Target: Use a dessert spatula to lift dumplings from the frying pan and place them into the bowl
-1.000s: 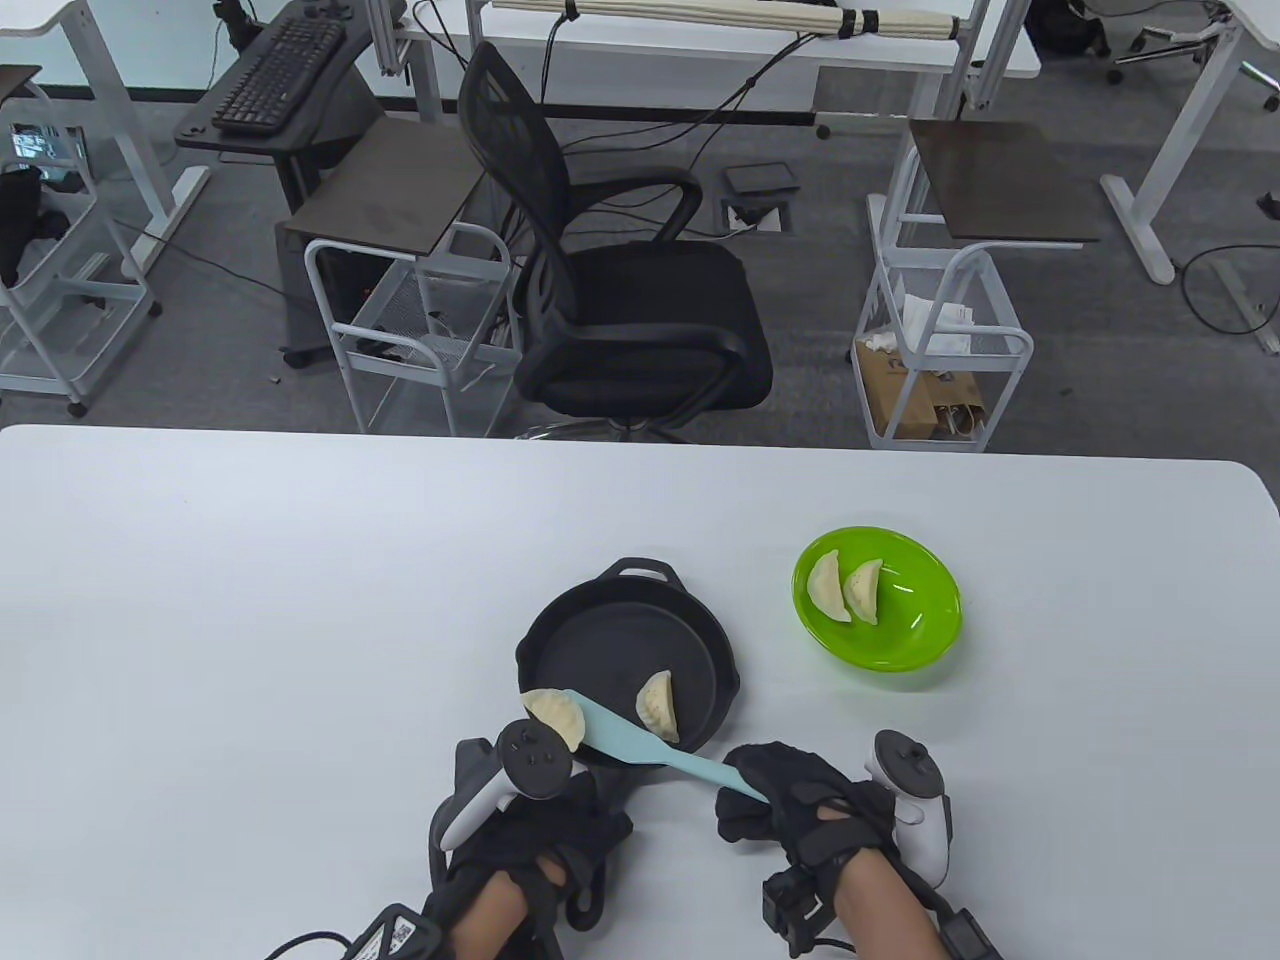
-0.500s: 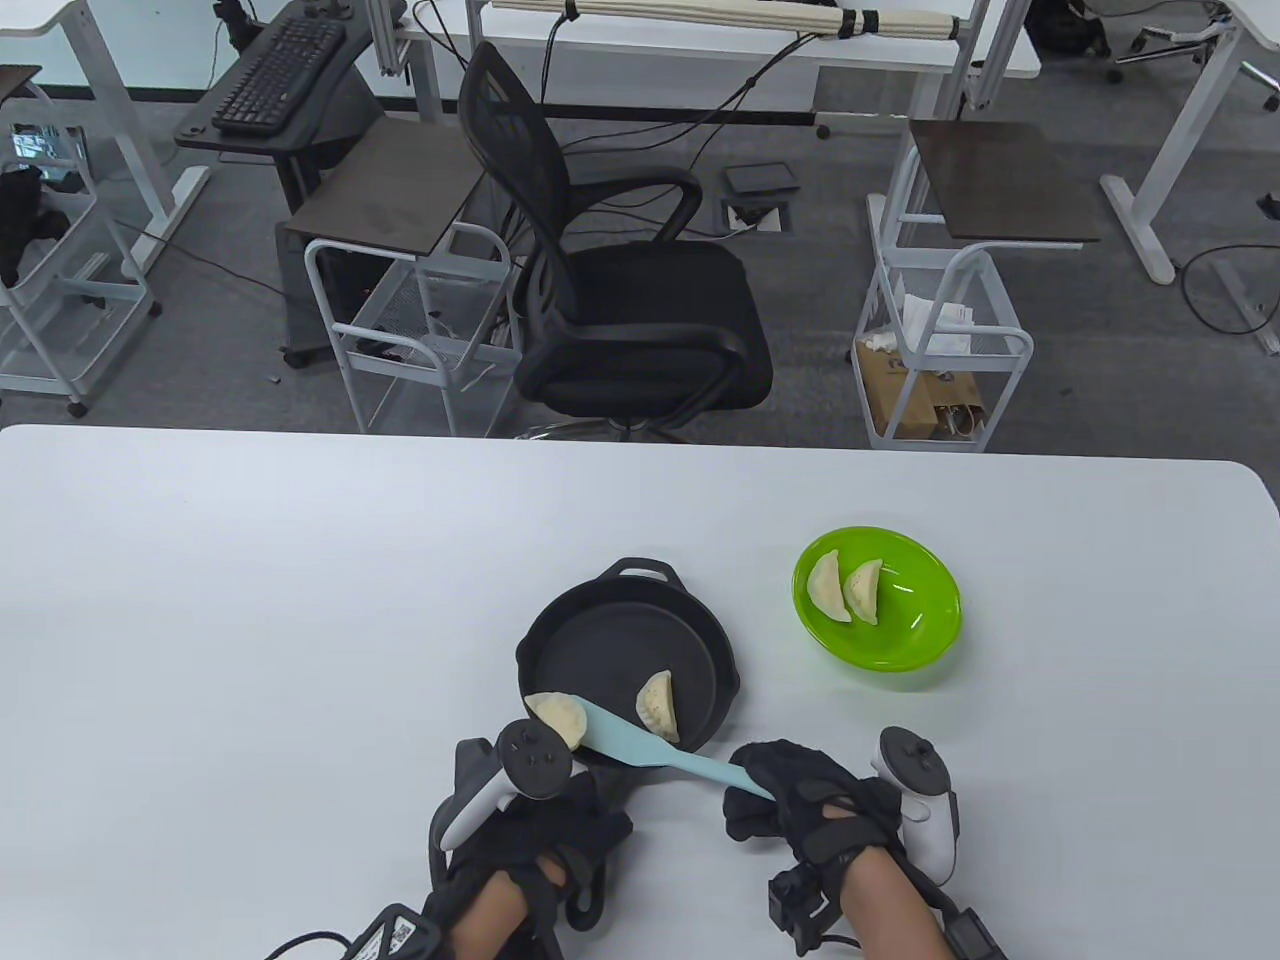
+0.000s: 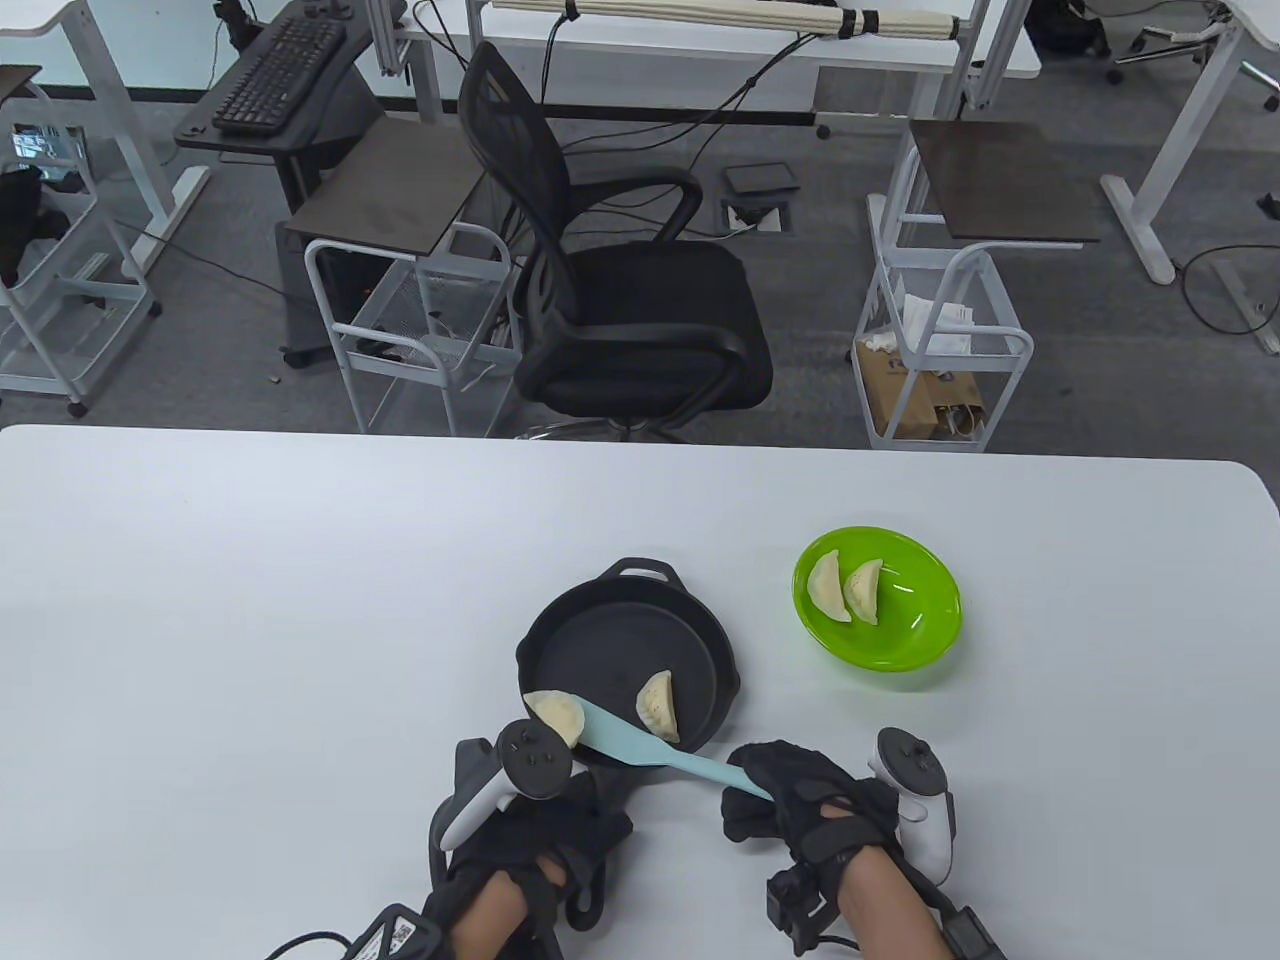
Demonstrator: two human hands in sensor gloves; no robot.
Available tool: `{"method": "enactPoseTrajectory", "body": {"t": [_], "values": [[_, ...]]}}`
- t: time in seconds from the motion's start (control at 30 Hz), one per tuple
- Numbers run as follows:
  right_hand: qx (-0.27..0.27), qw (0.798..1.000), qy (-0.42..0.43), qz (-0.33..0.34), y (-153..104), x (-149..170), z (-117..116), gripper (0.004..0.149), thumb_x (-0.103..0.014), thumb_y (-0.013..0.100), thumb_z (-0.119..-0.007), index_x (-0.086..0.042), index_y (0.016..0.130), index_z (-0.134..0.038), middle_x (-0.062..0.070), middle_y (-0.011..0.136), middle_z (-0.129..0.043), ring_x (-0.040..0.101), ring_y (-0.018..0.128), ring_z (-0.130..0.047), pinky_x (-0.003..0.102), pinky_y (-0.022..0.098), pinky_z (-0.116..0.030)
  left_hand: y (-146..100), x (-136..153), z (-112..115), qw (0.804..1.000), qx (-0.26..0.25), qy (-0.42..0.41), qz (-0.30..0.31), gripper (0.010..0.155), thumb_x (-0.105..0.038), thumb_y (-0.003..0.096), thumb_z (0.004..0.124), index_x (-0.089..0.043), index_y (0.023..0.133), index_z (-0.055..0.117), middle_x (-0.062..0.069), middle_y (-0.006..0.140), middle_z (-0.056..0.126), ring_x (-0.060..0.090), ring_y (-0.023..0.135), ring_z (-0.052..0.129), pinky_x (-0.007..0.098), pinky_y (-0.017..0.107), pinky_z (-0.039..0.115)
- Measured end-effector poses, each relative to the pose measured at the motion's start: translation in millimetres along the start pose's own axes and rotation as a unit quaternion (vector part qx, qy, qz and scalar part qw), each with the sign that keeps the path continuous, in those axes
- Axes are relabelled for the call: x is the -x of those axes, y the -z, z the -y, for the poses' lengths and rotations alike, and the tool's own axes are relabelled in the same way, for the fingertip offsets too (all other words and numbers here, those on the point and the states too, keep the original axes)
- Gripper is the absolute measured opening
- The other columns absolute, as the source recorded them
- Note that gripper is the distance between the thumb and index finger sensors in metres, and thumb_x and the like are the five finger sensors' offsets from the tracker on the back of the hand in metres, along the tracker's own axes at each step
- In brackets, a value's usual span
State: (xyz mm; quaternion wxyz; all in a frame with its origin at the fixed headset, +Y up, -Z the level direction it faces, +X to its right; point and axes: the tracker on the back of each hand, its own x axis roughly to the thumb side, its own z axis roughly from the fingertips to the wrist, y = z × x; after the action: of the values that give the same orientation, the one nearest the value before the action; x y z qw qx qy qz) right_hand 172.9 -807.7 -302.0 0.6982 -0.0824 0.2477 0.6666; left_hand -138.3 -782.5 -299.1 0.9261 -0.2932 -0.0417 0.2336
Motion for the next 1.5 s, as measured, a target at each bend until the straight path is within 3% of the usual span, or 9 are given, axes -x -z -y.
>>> {"method": "enactPoseTrajectory", "body": {"t": [0.7, 1.5], "values": [[-0.001, 1.0, 0.015, -0.005, 0.9, 0.5, 0.5, 0.046, -0.031, 0.06, -0.07, 0.0, 0.094, -0.069, 0.018, 0.067, -0.095, 0.043, 0.054, -0.094, 0.062, 0.066, -0.062, 0.1, 0.3, 0.0, 1.0, 0.0, 0.0, 0.0, 0.078, -0.065, 0.0458, 0.075, -0.02, 0.106, 0.056, -0.009, 0.067, 0.1, 0.019, 0.052, 0.095, 0.053, 0.08, 0.023], [0.06, 0.996, 0.052, 0.05, -10.4, -8.4, 8.3, 0.046, -0.033, 0.061, -0.068, -0.003, 0.096, -0.066, 0.017, 0.071, -0.093, 0.043, 0.058, -0.092, 0.062, 0.067, -0.061, 0.1, 0.3, 0.0, 1.0, 0.0, 0.0, 0.0, 0.078, -0.065, 0.046, 0.075, -0.021, 0.106, 0.055, -0.008, 0.068, 0.1, 0.019, 0.052, 0.095, 0.053, 0.08, 0.023]]}}
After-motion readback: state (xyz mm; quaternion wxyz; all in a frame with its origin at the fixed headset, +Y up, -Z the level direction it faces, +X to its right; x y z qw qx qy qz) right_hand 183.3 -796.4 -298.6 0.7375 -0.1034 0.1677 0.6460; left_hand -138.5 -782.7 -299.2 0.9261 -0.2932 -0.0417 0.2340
